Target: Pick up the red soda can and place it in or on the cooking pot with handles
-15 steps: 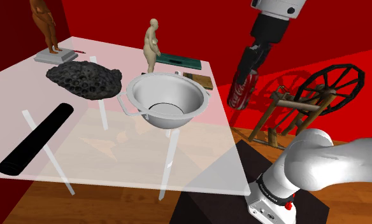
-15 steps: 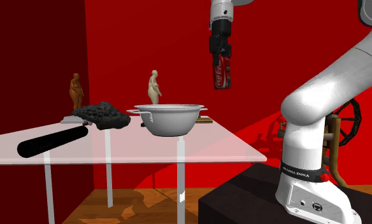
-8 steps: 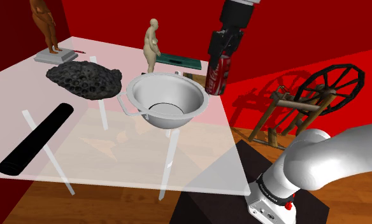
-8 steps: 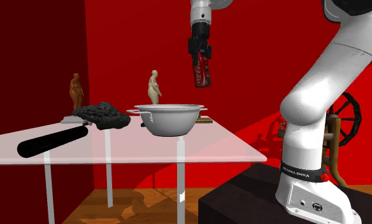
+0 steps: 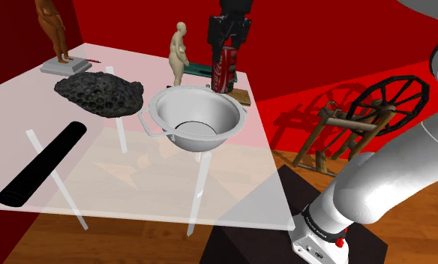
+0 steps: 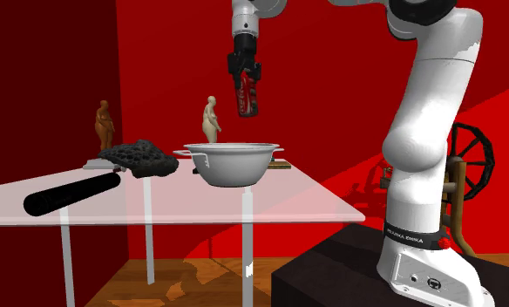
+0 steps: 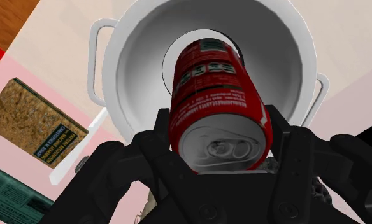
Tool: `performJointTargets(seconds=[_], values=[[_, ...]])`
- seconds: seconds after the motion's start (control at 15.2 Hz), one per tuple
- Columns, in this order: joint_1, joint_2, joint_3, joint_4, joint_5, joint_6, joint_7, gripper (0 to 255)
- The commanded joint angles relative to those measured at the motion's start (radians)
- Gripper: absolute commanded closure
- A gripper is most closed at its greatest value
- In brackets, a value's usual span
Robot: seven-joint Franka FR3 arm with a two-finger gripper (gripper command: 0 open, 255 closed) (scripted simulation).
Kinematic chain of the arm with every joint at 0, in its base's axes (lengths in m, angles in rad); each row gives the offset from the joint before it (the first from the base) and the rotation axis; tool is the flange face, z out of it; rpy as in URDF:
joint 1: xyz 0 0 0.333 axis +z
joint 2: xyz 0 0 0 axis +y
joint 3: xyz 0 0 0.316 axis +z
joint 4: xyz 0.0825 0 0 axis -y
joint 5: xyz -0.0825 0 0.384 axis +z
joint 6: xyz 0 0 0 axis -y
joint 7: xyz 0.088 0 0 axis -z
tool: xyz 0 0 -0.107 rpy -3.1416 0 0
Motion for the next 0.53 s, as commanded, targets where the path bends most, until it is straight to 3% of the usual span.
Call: performJointTargets(seconds=[0.0,0.13,0.46], values=[[0.002,0.096,0.015,0.111,-0.023,-0.016,0.019,255],[0.009,0.187,0.029,0.222,-0.048,-0.039,0.037,255],[0.007,0.155,0.024,0.114,-0.039,0.038,0.030,255]])
